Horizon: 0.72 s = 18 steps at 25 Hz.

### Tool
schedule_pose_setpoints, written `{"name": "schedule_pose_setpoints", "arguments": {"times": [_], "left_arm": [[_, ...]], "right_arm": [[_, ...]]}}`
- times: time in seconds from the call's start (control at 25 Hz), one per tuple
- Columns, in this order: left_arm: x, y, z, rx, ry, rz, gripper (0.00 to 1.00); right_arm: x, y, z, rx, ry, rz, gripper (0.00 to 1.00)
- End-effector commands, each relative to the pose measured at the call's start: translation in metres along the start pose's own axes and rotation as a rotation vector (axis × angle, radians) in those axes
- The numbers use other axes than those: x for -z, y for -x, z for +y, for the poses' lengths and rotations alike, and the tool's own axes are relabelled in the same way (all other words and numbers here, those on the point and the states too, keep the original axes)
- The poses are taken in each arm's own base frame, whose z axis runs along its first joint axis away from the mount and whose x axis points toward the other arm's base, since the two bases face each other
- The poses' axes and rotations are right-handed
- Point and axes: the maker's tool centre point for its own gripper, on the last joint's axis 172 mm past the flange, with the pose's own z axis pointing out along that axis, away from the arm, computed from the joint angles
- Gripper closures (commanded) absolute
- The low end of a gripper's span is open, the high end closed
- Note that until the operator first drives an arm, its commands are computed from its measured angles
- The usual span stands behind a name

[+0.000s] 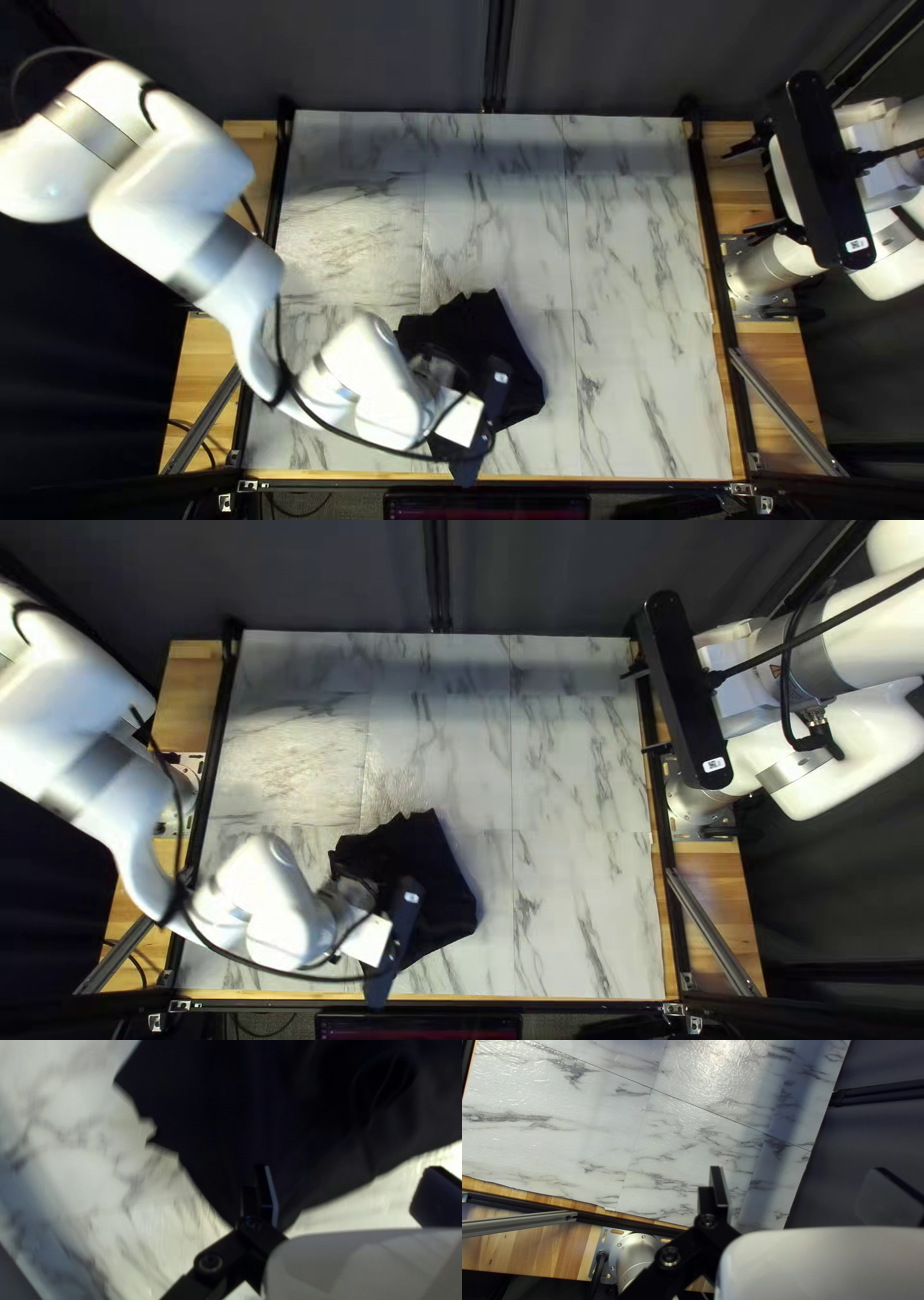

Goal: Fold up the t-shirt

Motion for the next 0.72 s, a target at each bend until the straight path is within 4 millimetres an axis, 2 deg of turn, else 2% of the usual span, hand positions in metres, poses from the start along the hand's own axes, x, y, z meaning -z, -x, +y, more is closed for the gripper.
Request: {"name": "schedule_pose_setpoints", "arguments": {"times": [0.04, 0.12, 0.16, 0.2, 0.52, 0.72], "left_arm": [[-0.01, -0.008, -0.002, -0.022, 0.018, 0.015, 0.0], [-0.014, -0.008, -0.003, -0.024, 0.023, 0.013, 0.04], [-0.015, -0.008, -0.004, -0.024, 0.025, 0.01, 0.8], [-0.017, -0.007, -0.004, -0.025, 0.028, 0.008, 1.0], [0.004, -0.003, -0.002, -0.021, 0.019, -0.017, 1.0], [0.028, -0.004, -0.001, -0.019, -0.001, -0.024, 1.0]], "right_arm": [[0.0, 0.0, 0.0, 0.0, 0.0, 0.0, 0.0], [0.0, 0.0, 0.0, 0.0, 0.0, 0.0, 0.0], [0.0, 0.0, 0.0, 0.0, 0.0, 0.0, 0.0], [0.0, 0.0, 0.0, 0.0, 0.0, 0.0, 0.0], [0.0, 0.0, 0.0, 0.0, 0.0, 0.0, 0.0], [0.0, 0.0, 0.0, 0.0, 0.0, 0.0, 0.0]]}}
